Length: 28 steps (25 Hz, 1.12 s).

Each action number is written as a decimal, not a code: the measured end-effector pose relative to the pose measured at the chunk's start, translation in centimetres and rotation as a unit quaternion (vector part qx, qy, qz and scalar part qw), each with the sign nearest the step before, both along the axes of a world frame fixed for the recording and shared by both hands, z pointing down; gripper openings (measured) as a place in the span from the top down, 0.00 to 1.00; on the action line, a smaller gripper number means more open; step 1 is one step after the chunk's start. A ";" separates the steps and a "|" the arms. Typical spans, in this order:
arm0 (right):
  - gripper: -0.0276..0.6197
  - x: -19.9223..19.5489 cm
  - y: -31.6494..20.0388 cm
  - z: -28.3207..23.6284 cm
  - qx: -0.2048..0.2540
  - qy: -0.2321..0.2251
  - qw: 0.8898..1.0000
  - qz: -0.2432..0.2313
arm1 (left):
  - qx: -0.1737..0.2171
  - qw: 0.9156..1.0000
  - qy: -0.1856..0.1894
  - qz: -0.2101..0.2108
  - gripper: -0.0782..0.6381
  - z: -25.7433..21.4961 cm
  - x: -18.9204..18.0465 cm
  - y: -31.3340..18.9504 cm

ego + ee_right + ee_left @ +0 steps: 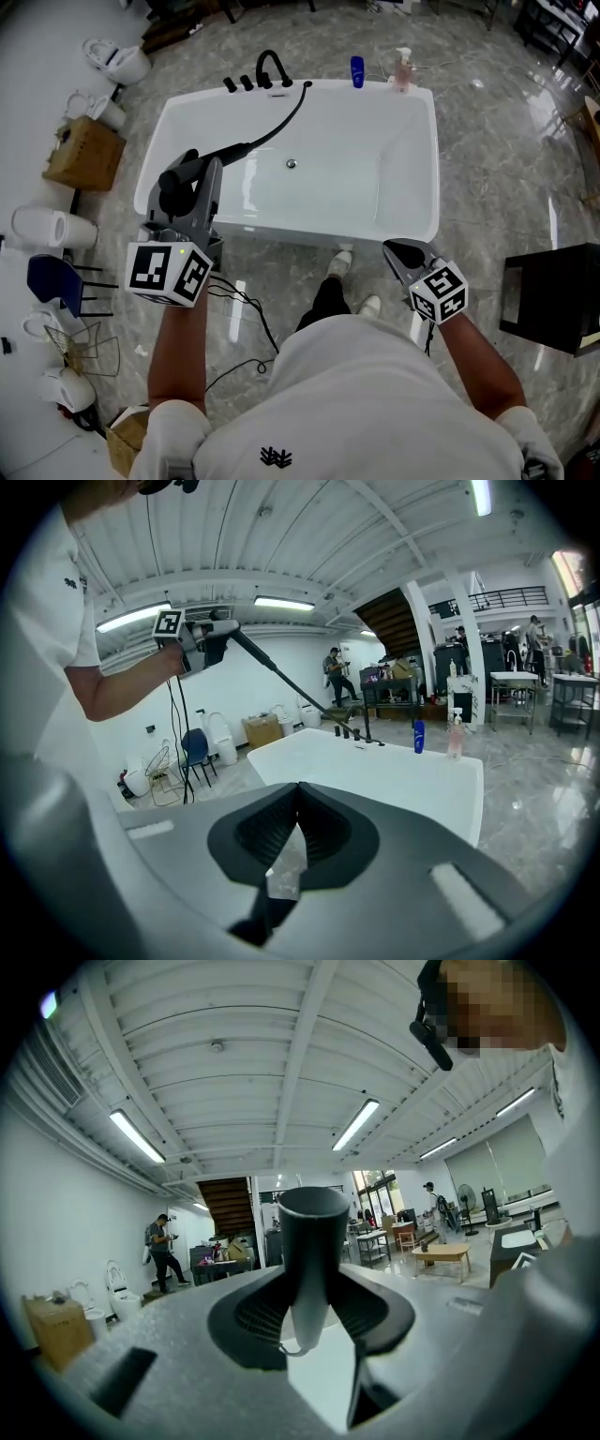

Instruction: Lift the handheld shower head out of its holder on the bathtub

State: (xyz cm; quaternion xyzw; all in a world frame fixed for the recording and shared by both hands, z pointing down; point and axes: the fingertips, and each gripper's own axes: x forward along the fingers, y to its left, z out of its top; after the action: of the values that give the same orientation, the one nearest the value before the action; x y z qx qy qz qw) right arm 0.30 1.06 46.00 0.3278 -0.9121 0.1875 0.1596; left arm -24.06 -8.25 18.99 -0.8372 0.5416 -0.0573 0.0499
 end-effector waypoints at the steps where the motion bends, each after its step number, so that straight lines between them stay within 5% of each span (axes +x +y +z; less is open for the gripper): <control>1: 0.94 0.0 0.1 0.0 0.000 0.000 1.000 0.000 | -0.003 1.000 0.002 0.000 0.70 0.2 0.0 0.0; 28: 0.94 -0.5 0.4 -0.7 0.004 -0.008 1.000 0.003 | -0.018 1.000 0.002 0.003 0.70 0.6 0.5 0.1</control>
State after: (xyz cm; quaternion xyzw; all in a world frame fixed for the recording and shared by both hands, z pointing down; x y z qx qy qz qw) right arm -0.17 1.47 45.34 0.3300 -0.9130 0.1872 0.1502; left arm -23.55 -8.11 19.62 -0.8399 0.5378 -0.0648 0.0342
